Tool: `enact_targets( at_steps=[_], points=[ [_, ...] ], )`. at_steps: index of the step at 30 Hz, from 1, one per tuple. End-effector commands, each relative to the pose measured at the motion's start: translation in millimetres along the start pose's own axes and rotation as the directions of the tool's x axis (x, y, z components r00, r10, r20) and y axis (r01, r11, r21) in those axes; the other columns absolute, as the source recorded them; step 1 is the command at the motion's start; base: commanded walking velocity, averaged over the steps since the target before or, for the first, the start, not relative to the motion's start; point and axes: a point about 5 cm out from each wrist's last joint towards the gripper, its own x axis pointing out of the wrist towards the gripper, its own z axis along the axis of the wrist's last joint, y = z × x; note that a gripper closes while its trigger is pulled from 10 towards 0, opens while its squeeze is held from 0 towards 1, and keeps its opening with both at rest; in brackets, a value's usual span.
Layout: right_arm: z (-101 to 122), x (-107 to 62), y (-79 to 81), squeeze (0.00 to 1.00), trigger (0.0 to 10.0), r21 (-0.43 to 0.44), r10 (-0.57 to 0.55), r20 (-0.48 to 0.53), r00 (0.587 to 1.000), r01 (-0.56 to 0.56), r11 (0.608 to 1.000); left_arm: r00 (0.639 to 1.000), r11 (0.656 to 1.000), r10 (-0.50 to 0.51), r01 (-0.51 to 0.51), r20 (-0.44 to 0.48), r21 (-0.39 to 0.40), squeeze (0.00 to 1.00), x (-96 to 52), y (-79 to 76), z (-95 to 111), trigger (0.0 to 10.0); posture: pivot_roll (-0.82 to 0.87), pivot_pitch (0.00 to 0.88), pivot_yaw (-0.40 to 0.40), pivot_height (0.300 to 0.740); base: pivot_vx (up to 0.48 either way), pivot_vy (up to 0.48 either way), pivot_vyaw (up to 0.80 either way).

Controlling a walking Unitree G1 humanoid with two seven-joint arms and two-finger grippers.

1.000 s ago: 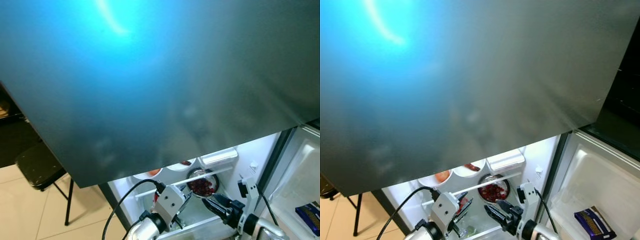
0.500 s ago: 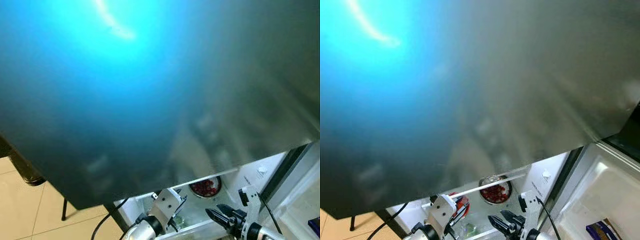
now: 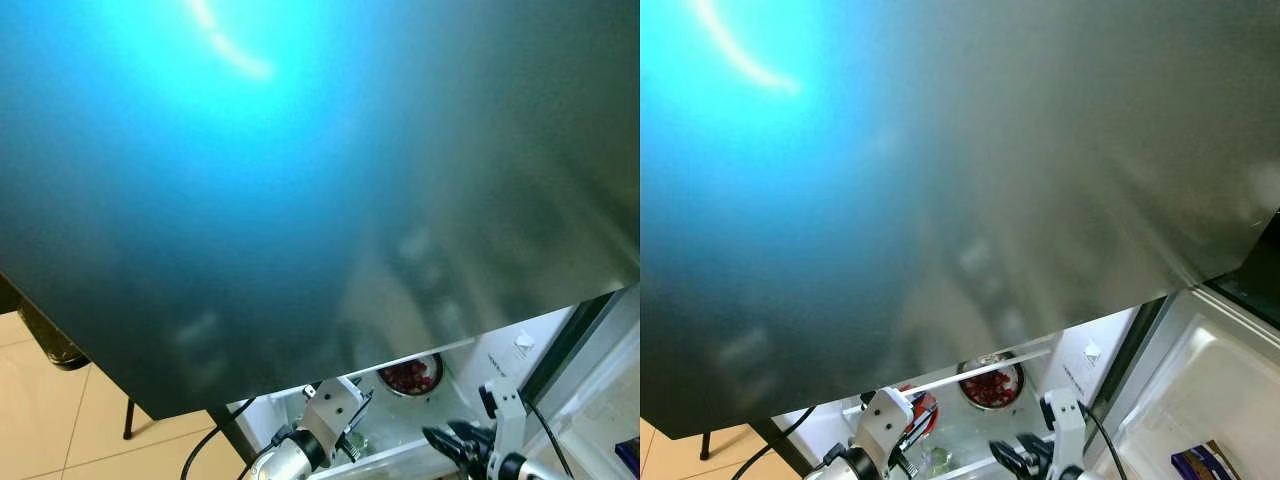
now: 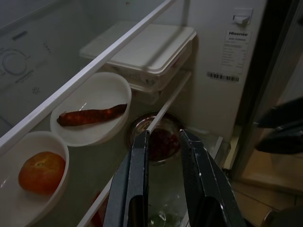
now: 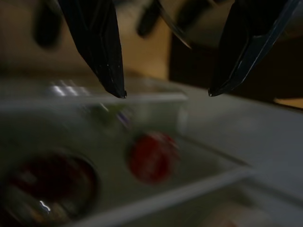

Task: Restocking fridge

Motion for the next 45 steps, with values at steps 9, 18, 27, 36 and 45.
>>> enact_targets(
  at_steps=[9, 18, 27, 36, 45],
  points=[
    [-43.2, -27.7, -24.9, 0.0, 10.0, -0.044, -0.265, -0.186, 0.946, 0.261, 0.964, 0.997, 0.999, 0.011, -0.009, -0.077, 0.03, 0.0, -8.7, 6.1, -15.1, 10.0, -0.02, 0.0, -0.004, 0.74, -0.371, 0.0, 0.0],
    [-63.9, -37.7, -25.9, 0.0, 10.0, -0.049, -0.323, -0.243, 0.915, 0.321, 0.946, 0.989, 0.999, 0.029, -0.025, -0.145, 0.029, 0.0, -17.1, 12.1, -28.9, 10.0, -0.03, 0.0, -0.004, 0.74, -0.326, 0.0, 0.0],
    [-70.3, -40.7, -26.2, 0.0, 10.0, -0.054, -0.348, -0.268, 0.899, 0.346, 0.936, 0.949, 0.995, 0.094, -0.093, -0.3, 0.019, 0.0, -36.9, 24.8, -56.4, 10.0, -0.03, 0.0, -0.006, 0.74, -0.332, 0.0, 0.0],
    [-73.8, -44.5, -27.9, 0.0, 10.0, -0.058, -0.358, -0.279, 0.891, 0.357, 0.932, 0.918, 0.992, 0.126, -0.128, -0.376, 0.02, 0.0, -49.6, 32.5, -68.5, 10.0, -0.03, 0.0, -0.01, 0.74, -0.343, 0.0, 0.0],
    [-74.3, -43.1, -26.3, 0.0, 10.0, -0.064, -0.351, -0.284, 0.892, 0.347, 0.936, 0.904, 0.991, 0.128, -0.135, -0.408, 0.012, 0.0, -53.6, 29.5, -75.0, 10.0, -0.03, 0.0, -0.014, 0.74, -0.353, 0.0, 0.0]
  ],
)
